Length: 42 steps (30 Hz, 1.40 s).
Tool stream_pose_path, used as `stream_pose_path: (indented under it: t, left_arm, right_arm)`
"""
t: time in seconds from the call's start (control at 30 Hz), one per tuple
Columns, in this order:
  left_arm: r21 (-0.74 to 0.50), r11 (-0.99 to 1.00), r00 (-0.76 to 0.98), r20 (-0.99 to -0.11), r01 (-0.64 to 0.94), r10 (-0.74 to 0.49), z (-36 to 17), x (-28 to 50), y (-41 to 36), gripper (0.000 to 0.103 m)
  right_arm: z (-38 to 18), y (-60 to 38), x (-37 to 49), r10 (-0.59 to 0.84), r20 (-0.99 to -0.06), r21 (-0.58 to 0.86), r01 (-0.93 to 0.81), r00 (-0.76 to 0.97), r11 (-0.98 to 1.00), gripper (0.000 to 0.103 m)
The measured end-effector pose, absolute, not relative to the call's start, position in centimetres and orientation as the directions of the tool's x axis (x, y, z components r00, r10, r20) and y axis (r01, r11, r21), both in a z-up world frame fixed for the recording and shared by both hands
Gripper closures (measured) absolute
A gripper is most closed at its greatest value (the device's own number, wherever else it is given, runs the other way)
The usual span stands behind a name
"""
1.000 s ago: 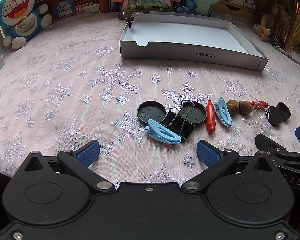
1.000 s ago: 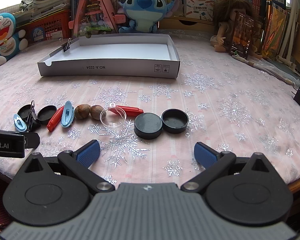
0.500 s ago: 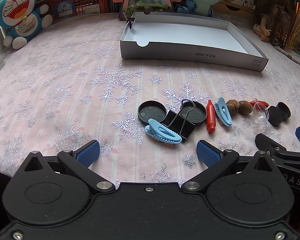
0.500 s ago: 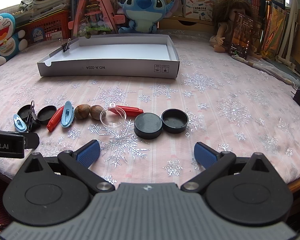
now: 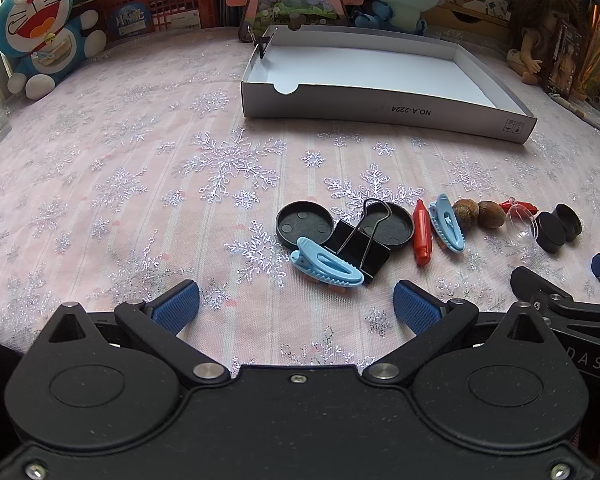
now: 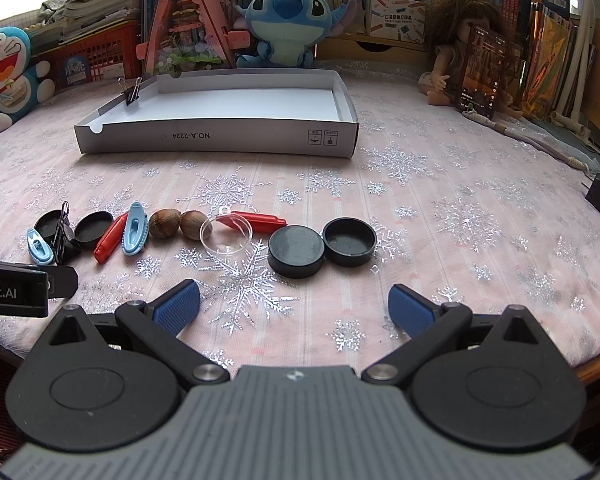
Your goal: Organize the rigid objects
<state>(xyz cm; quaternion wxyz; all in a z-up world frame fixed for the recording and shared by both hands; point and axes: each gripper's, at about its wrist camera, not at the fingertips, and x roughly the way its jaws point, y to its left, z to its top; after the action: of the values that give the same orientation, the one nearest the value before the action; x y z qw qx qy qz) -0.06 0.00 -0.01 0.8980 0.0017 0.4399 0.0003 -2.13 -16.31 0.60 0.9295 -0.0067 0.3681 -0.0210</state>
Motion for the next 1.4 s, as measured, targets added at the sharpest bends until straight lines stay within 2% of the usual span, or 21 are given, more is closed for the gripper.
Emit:
stream_pose_path:
  t: [0.37,0.77,0.87,0.97,1.03,1.17,1.23,1.4]
  left_arm:
    - [0.004,1.000,0.632,-0.775,0.013,-0.005,0.1,-0.6,0.2,0.000]
    - [0.003,0.998,0.701,-0.712,0.055,-0.037,-0.4,-1.6,0.5,0.000]
    - [0.002,0.998,0.710,-0.703,0.070,-0.048,-0.4,-1.8,0.6,0.001]
    - [0.002,0.996,0.724,-0.687,0.093,-0.066,-0.2,-2.5,0.8,0.012]
    - [-0.004,0.994,0.731,-0.677,0.113,-0.086,0.1,-2.9,0.8,0.026]
    - [-0.004,0.988,0.753,-0.648,0.153,-0.119,0.3,-3.5,0.8,0.041]
    - [0.003,0.985,0.769,-0.626,0.172,-0.132,0.3,-4.0,0.8,0.054]
    - [-0.041,0.976,0.789,-0.581,0.214,-0.198,0.4,-4.2,1.1,0.062]
  right_arm:
    - [0.2,-16.3,-2.5,-0.045,-0.662,-0.031,0.032,0.748,0.999,0.000]
    - [0.3,-16.7,-2.6,-0.033,-0.644,-0.022,0.025,0.764,0.999,0.000]
    - [0.2,-16.7,-3.1,-0.027,-0.616,-0.023,0.016,0.788,1.000,0.000]
    - [0.3,-16.8,-3.8,-0.022,-0.579,-0.041,-0.001,0.815,0.999,0.001]
    - [0.4,-16.8,-4.1,-0.019,-0.559,-0.046,-0.008,0.829,0.999,0.007]
    - [0.6,-17.2,-4.3,0.012,-0.540,-0.027,-0.031,0.842,0.999,0.014]
    - [0.7,-17.3,-4.5,0.023,-0.526,-0.022,-0.041,0.850,0.999,0.024]
    - [0.8,-17.2,-4.4,0.062,-0.516,-0.018,-0.083,0.854,0.996,0.038]
